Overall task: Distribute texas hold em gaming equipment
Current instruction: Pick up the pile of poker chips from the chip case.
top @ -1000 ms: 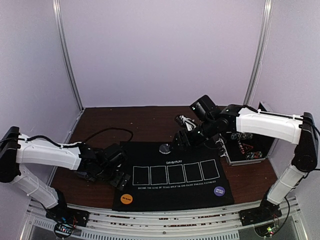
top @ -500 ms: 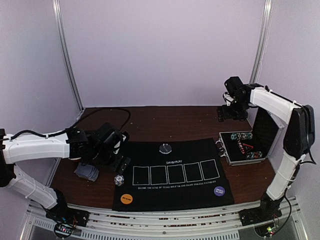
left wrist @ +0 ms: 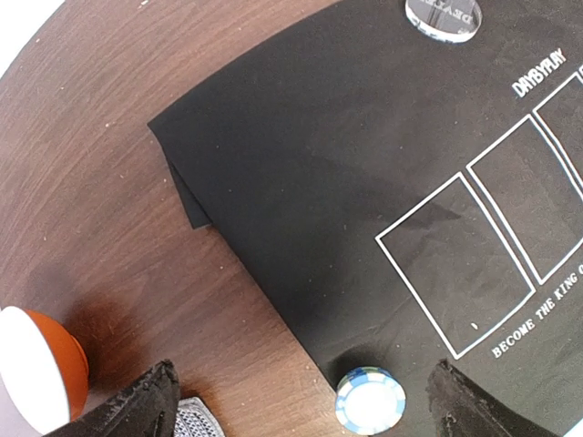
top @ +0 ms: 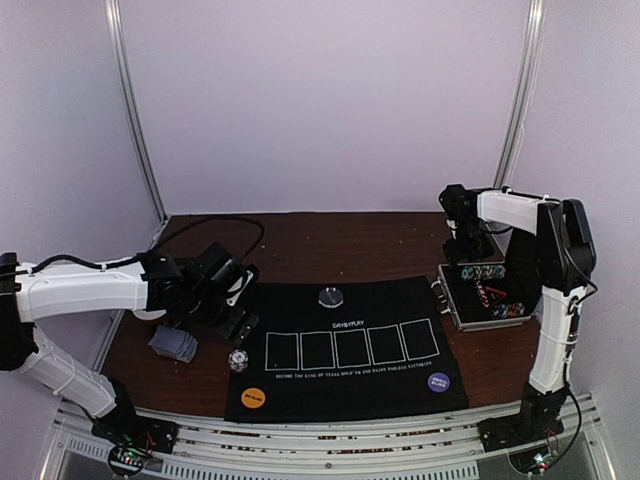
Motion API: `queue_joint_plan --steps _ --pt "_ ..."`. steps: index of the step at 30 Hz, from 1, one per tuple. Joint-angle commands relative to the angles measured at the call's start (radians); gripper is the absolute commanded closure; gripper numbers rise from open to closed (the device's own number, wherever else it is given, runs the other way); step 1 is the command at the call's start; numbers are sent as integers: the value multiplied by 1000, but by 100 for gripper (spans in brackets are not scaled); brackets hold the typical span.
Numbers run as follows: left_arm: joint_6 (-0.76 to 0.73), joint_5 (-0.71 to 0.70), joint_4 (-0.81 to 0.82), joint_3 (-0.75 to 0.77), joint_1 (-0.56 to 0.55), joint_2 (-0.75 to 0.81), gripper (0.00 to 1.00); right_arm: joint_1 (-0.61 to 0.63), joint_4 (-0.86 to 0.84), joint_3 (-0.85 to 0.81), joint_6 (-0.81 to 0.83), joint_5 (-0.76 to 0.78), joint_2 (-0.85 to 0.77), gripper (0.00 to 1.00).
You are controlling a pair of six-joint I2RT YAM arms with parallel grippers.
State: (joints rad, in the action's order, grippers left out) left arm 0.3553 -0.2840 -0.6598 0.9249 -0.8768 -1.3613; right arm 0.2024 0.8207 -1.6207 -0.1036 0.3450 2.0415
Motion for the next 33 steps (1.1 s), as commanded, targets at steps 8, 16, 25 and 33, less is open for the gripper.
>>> queue_joint_plan --steps 8,16,25,33 --pt "-47 6 22 46 10 -55 2 -20 -18 9 18 36 79 38" --pt "-56 3 17 52 12 -60 2 -19 -37 49 6 -104 74 50" --pt "-59 10 17 49 11 -63 2 10 -40 62 -11 -130 34 52" --pt "-61 26 17 40 12 -58 2 11 -34 68 -12 -39 26 50"
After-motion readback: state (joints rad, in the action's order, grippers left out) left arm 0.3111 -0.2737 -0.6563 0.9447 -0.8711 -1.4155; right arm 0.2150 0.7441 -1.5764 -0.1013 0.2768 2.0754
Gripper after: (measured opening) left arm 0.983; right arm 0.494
